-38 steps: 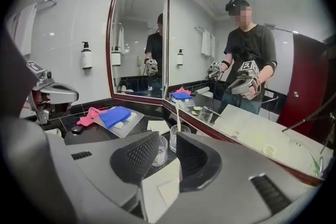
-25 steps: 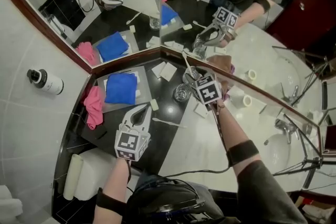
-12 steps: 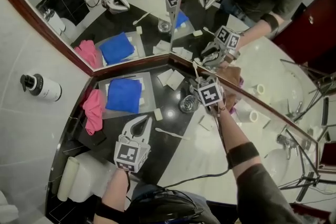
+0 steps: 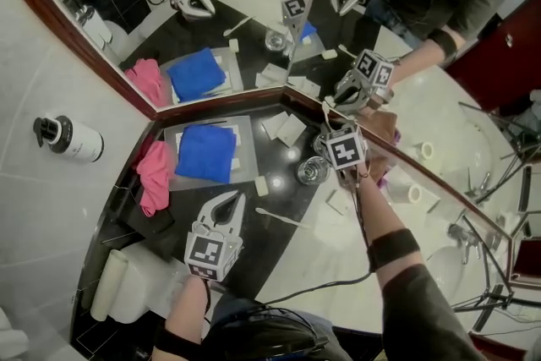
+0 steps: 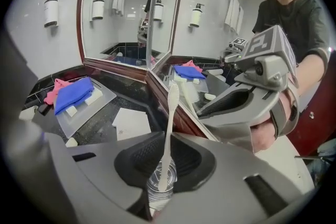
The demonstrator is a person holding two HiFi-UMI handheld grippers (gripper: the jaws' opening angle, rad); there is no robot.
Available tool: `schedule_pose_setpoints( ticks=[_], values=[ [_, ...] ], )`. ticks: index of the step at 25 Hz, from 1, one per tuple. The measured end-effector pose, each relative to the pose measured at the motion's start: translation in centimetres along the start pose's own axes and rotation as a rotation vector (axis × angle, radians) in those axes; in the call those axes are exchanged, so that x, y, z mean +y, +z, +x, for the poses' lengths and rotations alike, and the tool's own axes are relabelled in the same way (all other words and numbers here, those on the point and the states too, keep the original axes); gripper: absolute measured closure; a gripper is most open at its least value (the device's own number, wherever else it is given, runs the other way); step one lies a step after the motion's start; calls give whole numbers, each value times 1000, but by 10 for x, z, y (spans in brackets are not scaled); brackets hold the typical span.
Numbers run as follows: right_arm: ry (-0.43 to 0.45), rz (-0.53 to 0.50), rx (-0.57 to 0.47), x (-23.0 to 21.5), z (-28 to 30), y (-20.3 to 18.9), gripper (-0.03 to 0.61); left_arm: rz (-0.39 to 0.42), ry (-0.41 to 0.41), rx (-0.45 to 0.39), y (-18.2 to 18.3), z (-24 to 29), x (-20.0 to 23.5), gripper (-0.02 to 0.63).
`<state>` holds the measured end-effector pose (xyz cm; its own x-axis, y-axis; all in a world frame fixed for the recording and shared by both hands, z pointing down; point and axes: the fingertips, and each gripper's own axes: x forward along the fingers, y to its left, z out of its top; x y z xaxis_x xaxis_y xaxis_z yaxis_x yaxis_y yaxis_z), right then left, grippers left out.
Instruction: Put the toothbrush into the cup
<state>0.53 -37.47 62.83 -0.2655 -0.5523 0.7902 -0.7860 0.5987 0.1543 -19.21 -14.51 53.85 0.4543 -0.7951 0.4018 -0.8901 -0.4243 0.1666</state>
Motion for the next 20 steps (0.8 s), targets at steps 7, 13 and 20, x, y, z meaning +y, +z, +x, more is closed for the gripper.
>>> schedule_pose_setpoints(
  ticks=[7,13,20],
  values=[
    [7,-17,-11,4,-1,1,528,-7,10,6,-6,-4,1,614],
    [-13,-14,-31,0,-6,2,529,-4,12,14,-8,-5,-1,614],
    [-29,-3,-78,-4,-22,12,529,13,15,8,-3,-8,-4,614]
  ],
)
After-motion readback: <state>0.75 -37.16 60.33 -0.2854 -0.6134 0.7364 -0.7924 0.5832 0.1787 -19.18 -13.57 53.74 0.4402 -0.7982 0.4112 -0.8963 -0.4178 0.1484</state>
